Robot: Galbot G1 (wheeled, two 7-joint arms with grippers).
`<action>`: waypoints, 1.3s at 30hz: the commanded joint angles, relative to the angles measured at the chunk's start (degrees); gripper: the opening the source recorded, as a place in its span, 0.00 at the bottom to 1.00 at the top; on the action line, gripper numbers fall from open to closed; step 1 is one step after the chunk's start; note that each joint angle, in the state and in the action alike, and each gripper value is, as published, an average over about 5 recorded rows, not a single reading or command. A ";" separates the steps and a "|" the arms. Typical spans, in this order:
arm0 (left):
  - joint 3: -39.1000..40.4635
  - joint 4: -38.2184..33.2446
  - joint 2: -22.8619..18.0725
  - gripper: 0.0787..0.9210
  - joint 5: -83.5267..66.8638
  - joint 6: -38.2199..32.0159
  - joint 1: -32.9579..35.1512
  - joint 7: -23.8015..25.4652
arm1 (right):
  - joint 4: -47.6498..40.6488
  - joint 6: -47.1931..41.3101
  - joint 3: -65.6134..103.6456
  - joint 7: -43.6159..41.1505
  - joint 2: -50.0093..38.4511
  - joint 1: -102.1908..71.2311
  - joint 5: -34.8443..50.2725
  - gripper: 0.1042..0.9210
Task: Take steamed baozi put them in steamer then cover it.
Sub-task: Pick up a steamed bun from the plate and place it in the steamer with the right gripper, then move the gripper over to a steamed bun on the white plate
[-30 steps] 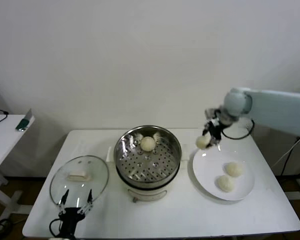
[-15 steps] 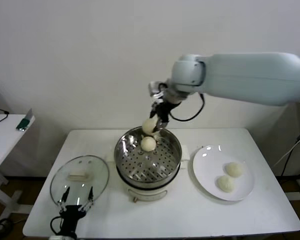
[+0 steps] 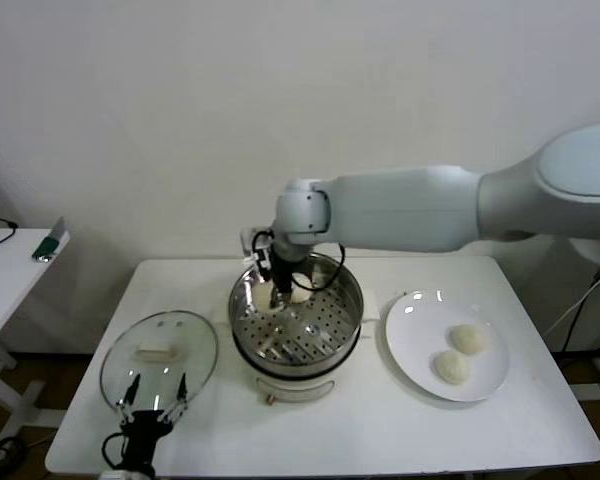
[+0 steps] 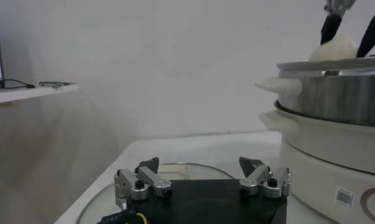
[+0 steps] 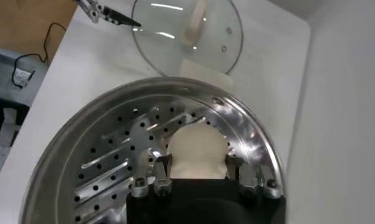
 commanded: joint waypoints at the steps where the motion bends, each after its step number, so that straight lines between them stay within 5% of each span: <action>1: 0.02 0.17 0.08 0.88 0.02 -0.04 -0.03 0.02 | -2.40 -1.32 -0.30 2.10 3.27 -4.99 -1.23 0.62; 13: 0.11 -0.38 0.20 0.88 -0.02 0.00 0.03 0.09 | 1.44 3.04 -0.27 -1.97 -2.85 2.27 -0.98 0.87; 24: 0.56 -1.13 0.23 0.88 -0.10 0.17 -0.24 0.18 | 9.77 18.59 -17.22 -20.58 -32.95 20.66 -6.24 0.88; 30: 0.75 -0.72 0.31 0.88 -0.02 0.20 -0.55 0.21 | 9.36 22.53 -22.95 -21.91 -44.77 18.21 -17.04 0.88; 39: 0.68 -0.13 0.12 0.88 0.19 0.13 -0.59 0.18 | 8.59 18.88 -12.52 -17.19 -50.05 0.23 -27.29 0.88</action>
